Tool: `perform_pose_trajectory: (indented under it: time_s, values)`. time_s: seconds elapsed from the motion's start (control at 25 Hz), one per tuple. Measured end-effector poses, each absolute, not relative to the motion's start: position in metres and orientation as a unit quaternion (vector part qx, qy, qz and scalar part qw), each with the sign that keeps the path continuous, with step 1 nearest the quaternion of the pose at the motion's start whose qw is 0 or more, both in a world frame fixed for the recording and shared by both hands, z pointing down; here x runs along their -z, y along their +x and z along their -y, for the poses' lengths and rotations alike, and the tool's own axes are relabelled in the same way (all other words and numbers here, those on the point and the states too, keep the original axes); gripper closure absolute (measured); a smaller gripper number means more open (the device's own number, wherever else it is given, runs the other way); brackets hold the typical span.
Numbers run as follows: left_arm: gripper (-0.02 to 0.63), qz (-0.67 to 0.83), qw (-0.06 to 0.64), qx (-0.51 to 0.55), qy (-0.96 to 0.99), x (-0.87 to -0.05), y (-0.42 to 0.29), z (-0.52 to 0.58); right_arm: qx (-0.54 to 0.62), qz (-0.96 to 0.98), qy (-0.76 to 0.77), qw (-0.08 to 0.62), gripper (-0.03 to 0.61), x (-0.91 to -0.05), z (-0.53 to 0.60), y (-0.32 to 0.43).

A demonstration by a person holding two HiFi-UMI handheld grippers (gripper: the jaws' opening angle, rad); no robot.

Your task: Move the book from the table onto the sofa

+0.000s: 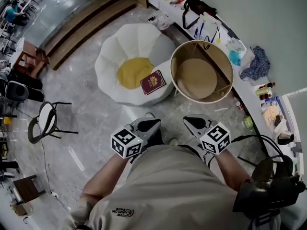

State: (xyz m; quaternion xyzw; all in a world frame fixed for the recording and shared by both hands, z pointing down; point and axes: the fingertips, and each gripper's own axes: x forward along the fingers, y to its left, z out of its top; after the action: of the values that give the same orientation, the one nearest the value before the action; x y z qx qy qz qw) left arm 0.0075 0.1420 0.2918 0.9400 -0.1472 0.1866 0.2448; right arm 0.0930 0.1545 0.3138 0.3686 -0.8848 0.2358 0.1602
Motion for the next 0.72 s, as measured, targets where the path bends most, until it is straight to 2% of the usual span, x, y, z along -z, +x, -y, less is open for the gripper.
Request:
perform_pose_trajectory:
  time_s: [0.72]
  values:
    - [0.606,0.131,0.223,-0.188,0.948,-0.271,0.025,-0.234,-0.191,0.893,0.379,0.148,0.566,-0.277,-0.252,0.103]
